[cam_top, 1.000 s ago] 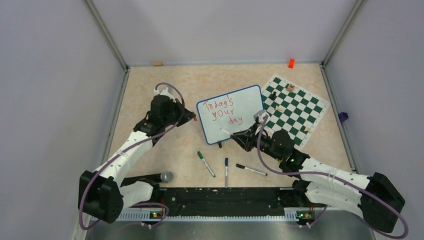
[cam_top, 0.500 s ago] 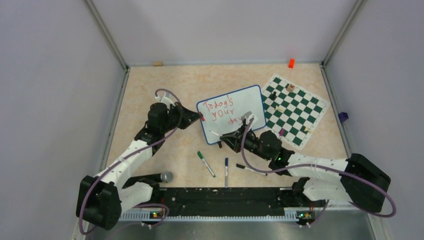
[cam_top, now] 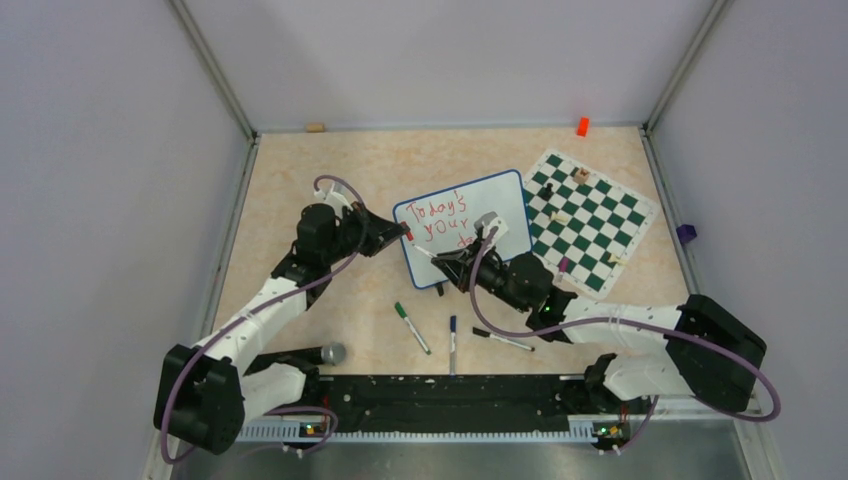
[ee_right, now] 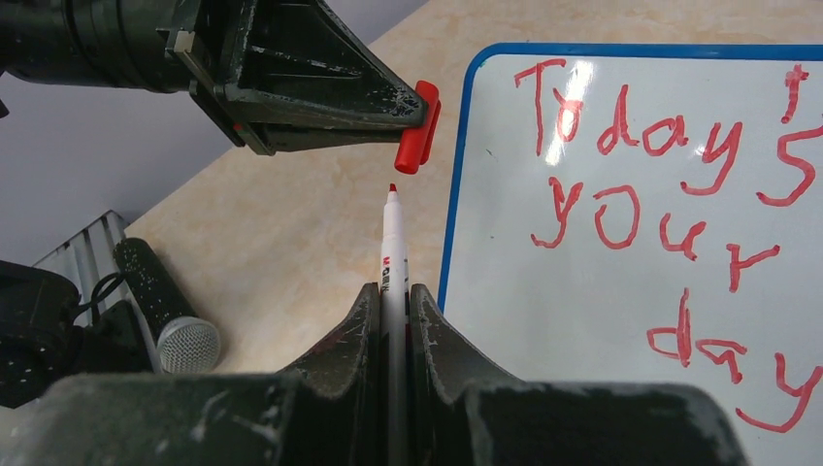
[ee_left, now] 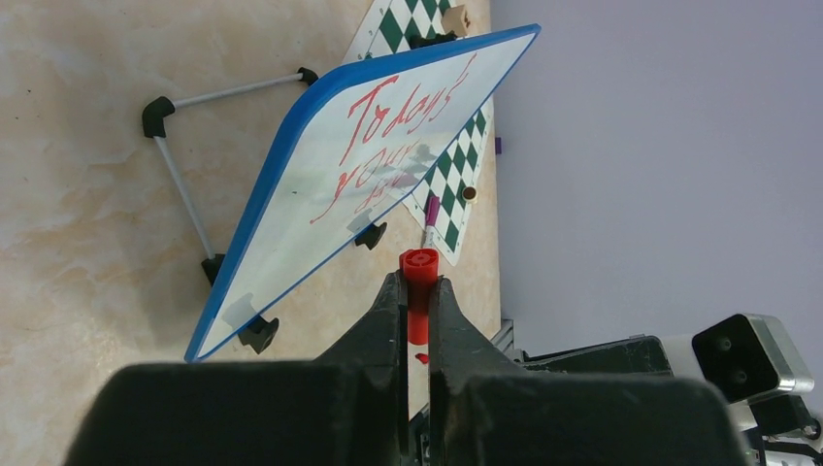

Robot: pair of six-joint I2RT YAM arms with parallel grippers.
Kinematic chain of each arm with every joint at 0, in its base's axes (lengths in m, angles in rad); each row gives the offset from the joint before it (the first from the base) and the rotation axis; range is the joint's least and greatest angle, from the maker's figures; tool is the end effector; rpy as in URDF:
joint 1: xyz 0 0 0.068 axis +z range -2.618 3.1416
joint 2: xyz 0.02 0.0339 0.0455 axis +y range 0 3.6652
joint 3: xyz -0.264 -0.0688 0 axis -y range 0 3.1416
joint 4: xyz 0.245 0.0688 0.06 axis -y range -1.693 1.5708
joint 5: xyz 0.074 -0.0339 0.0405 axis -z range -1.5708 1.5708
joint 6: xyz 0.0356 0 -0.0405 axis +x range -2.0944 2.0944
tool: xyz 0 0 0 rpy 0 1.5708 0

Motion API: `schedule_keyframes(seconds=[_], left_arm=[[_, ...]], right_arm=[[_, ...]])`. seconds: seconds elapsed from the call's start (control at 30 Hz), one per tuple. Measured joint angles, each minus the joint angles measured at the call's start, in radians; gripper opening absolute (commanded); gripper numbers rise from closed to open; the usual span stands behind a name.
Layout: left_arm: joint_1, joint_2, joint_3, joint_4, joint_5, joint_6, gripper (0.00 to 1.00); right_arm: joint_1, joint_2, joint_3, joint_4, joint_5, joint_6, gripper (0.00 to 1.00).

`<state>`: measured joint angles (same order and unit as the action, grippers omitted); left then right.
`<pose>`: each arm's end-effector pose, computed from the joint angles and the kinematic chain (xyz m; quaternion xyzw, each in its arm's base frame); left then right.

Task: Write a sentence on the whiteboard
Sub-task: Insert the pen cap into the whiteboard marker.

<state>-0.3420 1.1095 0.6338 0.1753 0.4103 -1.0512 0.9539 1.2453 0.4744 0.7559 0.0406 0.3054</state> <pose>0.2304 -0.0971 0.2595 -0.1603 0.7810 -0.4985 0.3403 0.1531 0.2134 0.2343 -0.2134 0.6797 0.4015 0.5756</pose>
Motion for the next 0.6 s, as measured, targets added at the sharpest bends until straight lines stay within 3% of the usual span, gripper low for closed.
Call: schedule_keyframes(seconds=[0.6], left_arm=[[0.000,0.021,0.000,0.005,0.046,-0.021,0.00]], right_arm=[[0.000,0.047,0.029,0.006,0.023,-0.018,0.00]])
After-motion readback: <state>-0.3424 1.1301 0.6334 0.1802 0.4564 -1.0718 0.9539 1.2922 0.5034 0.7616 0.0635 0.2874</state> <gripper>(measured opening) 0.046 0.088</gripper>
